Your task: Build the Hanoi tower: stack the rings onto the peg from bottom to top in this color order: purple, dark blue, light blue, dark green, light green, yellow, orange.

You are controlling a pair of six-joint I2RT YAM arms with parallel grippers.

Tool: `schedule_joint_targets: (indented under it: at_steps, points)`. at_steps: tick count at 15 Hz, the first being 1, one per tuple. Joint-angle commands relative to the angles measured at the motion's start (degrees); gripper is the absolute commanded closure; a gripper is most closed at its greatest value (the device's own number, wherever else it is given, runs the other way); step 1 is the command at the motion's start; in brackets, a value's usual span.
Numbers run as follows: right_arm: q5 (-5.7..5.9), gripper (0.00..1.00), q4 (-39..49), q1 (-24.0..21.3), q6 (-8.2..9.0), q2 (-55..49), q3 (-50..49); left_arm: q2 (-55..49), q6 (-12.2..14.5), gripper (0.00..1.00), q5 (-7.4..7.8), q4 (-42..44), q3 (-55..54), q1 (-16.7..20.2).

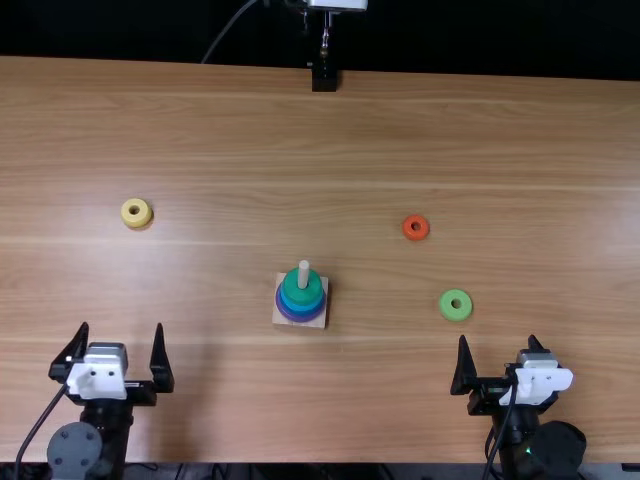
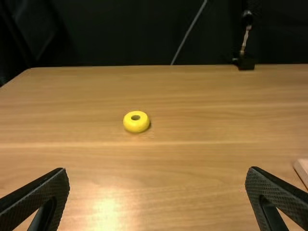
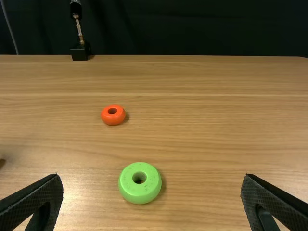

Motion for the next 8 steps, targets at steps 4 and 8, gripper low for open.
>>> schedule_joint_targets:
  at_steps: [4,8]
  points:
    - [-0.27,0.0,-2.4,-0.8,-0.04,-1.4,-3.9,-0.7,0.9,0.0,-0.51,-7.3,-3.7,0.1]
    - [-0.27,0.0,-2.4,-0.8,-0.14,-1.4,-4.0,-0.7,0.8,0.0,-0.72,-15.5,-3.7,-0.1]
